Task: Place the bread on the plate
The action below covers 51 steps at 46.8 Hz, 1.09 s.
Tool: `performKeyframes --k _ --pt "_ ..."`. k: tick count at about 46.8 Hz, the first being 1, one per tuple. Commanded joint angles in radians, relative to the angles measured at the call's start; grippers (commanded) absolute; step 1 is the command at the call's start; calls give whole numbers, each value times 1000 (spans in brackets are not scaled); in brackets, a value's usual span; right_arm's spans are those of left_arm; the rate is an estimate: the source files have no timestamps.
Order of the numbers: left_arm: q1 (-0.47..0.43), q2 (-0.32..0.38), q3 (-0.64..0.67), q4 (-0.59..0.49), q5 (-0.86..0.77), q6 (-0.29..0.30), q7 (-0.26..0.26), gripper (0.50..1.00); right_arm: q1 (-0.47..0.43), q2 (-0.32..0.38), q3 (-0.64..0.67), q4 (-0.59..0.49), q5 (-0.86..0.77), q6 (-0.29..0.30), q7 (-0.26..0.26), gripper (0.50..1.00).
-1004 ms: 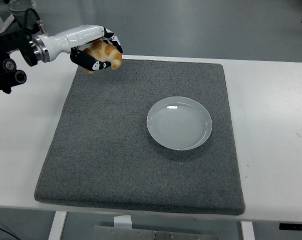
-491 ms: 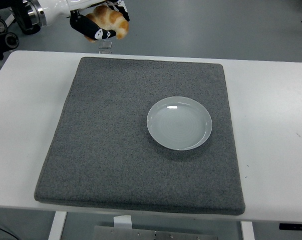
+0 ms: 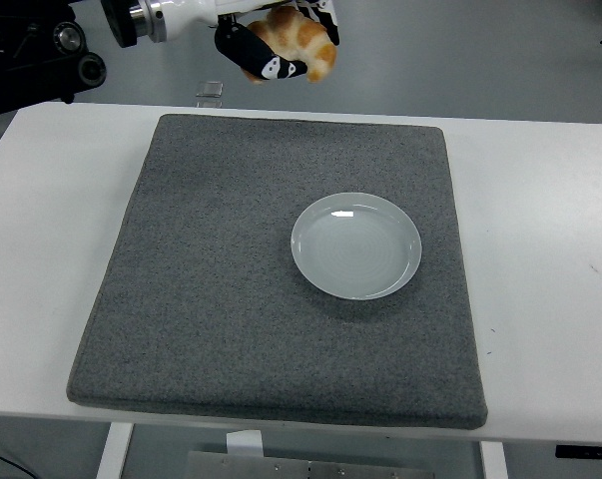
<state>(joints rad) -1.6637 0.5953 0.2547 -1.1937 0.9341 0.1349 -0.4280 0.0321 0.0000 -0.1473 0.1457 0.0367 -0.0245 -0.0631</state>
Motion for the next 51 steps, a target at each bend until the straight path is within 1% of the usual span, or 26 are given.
performKeyframes --k 1,7,16,25,40,51 --pt "10 -52 1 6 2 8 0 500 -1 0 0 0 -1 0 0 930" --pt "41 -133 4 31 5 25 0 500 -3 0 0 0 -1 0 0 932" --pt "122 -245 4 124 37 57 0 500 -3 0 0 0 -1 0 0 932" --pt "196 -316 3 177 58 81 -1 500 -3 0 0 0 -1 0 0 930" --pt "320 -439 4 331 86 84 -5 500 -3 0 0 0 -1 0 0 932" --pt "386 -503 8 421 89 86 -12 500 -3 0 0 0 0 0 0 930"
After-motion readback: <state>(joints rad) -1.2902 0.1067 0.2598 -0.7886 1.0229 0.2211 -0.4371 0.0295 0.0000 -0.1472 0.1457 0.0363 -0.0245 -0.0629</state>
